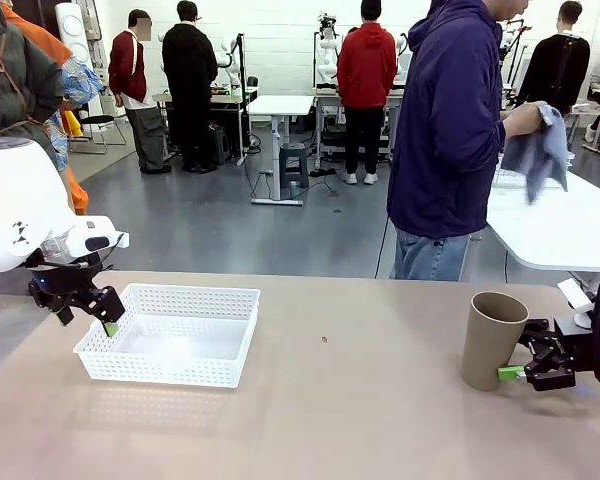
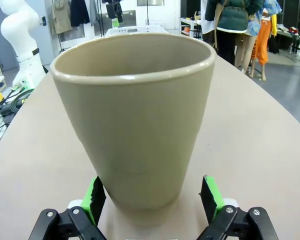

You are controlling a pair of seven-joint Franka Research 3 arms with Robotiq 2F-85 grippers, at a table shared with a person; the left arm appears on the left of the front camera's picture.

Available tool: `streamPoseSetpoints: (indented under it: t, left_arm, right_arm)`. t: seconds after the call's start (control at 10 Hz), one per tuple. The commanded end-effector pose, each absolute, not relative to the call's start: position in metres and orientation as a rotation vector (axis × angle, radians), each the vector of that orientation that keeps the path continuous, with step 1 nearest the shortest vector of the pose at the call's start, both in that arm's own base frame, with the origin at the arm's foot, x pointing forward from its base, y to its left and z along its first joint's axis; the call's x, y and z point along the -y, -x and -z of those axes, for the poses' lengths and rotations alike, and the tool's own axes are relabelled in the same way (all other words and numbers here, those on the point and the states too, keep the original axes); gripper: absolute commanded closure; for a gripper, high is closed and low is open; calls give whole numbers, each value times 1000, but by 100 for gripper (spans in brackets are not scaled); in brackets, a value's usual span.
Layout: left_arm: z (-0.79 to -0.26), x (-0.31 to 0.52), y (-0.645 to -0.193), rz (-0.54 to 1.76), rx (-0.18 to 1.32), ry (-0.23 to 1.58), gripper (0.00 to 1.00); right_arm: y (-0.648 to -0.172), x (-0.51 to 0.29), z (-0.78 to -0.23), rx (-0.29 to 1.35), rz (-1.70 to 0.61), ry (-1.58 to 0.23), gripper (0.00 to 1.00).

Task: Clean and organize the cups into the basket.
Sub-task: Pick up the Organizing basket and move it to the center of the table, then pick up the Reusable plastic cup from the right side of the table and place it inside the Organizing basket.

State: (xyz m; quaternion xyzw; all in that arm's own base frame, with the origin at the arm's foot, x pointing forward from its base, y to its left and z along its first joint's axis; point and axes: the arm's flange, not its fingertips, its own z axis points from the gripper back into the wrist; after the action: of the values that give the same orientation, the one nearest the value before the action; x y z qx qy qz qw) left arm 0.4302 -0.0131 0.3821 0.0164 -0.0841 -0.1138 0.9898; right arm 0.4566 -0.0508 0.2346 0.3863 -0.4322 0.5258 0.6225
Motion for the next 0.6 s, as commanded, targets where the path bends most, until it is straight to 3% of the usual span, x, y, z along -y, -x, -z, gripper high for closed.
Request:
streamPoseSetpoints:
  t: [0.0, 0.5]
  left_arm:
    - [-371, 12, -434, 202, 175, -95, 0]
    - [-361, 14, -437, 196, 178, -94, 0]
  right_arm:
    - [-466, 38, -236, 1009, -1185, -907, 0]
    - [-471, 14, -235, 991, -1186, -1001, 0]
